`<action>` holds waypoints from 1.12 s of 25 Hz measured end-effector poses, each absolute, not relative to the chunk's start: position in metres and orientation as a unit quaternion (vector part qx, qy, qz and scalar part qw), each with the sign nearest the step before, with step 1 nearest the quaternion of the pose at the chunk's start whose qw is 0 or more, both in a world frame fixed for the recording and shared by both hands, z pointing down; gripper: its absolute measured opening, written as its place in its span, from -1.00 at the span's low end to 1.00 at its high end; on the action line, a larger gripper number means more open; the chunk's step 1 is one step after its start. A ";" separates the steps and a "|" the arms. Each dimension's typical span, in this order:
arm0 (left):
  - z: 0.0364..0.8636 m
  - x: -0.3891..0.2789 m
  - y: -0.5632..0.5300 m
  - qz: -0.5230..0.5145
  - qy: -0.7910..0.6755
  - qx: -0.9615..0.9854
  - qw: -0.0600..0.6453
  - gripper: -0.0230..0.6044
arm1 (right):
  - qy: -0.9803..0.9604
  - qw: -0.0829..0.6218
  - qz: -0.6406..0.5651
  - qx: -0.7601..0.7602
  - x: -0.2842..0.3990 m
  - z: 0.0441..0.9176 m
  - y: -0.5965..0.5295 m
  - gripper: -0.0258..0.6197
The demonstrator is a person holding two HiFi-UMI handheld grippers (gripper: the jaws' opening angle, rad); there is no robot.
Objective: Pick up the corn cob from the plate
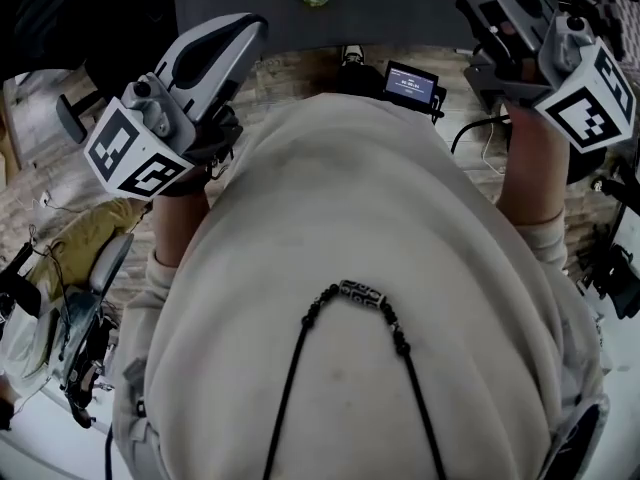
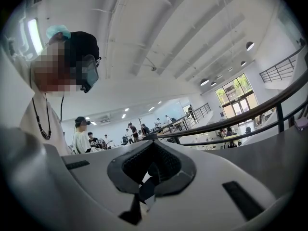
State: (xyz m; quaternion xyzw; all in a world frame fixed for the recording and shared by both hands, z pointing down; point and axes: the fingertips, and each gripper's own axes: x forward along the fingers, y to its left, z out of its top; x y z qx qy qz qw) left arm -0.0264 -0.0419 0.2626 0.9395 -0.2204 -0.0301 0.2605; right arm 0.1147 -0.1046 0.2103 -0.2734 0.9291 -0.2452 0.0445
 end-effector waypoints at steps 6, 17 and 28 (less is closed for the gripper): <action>0.255 -0.027 -0.042 -0.034 -0.233 0.938 0.256 -0.93 | 0.935 0.046 -0.239 -0.259 0.111 0.203 -0.108 -0.87; 0.260 -0.024 -0.043 -0.034 -0.207 0.941 0.266 -0.93 | 0.931 0.032 -0.239 -0.275 0.111 0.208 -0.108 -0.87; 0.249 -0.025 -0.039 -0.038 -0.221 0.940 0.257 -0.93 | 0.937 0.028 -0.236 -0.257 0.106 0.202 -0.104 -0.87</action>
